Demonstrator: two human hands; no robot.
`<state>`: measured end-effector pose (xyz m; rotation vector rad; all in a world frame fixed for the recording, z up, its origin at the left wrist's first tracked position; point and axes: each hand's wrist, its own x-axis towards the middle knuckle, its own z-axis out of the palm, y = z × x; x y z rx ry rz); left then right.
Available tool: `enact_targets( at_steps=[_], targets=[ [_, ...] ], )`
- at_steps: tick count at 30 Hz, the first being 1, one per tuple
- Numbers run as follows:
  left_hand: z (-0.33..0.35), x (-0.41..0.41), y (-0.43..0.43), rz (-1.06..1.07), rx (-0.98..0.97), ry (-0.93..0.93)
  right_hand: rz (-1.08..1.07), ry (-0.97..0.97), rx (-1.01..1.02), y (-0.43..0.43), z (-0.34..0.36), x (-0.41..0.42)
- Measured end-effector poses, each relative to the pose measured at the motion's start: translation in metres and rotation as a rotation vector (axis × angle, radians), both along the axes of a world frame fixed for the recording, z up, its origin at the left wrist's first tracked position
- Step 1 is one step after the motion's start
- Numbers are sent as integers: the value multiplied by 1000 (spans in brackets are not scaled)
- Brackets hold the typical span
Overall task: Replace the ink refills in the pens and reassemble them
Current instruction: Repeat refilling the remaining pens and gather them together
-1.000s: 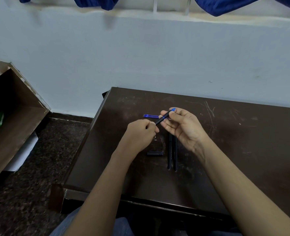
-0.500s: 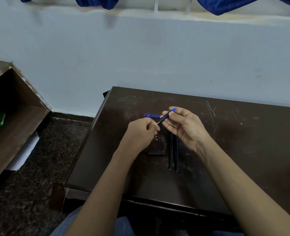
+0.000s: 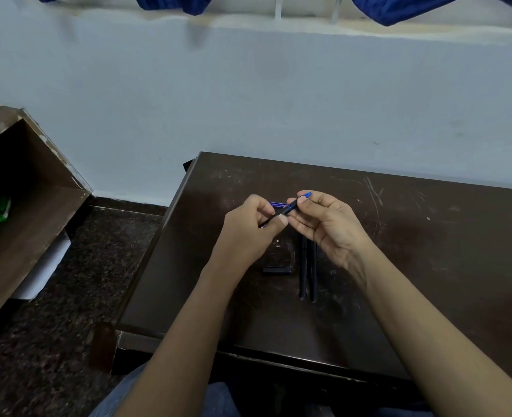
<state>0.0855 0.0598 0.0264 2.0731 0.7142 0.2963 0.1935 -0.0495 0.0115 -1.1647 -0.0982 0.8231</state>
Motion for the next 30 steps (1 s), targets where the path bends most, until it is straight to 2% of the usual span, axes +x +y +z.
enact_targets(
  at_steps=[4, 9, 14, 19, 23, 30],
  targets=[
    [0, 3, -1, -2, -68, 58, -1, -6, -9, 0, 0, -1],
    [-1, 0, 1, -6, -5, 2, 11, -3, -9, 0, 0, -1],
    [2, 1, -1, -16, -142, 54, 10, -15, -20, 1, 0, -2],
    [-3, 0, 3, -13, -23, 26, 19, -16, -17, 1, 0, -3],
    [-1, 3, 0, 9, -207, 63, 22, -21, -24, 1, 0, -3],
    [-3, 1, 2, -7, -26, 46, 34, -28, -20, 1, 0, -3]
  ],
)
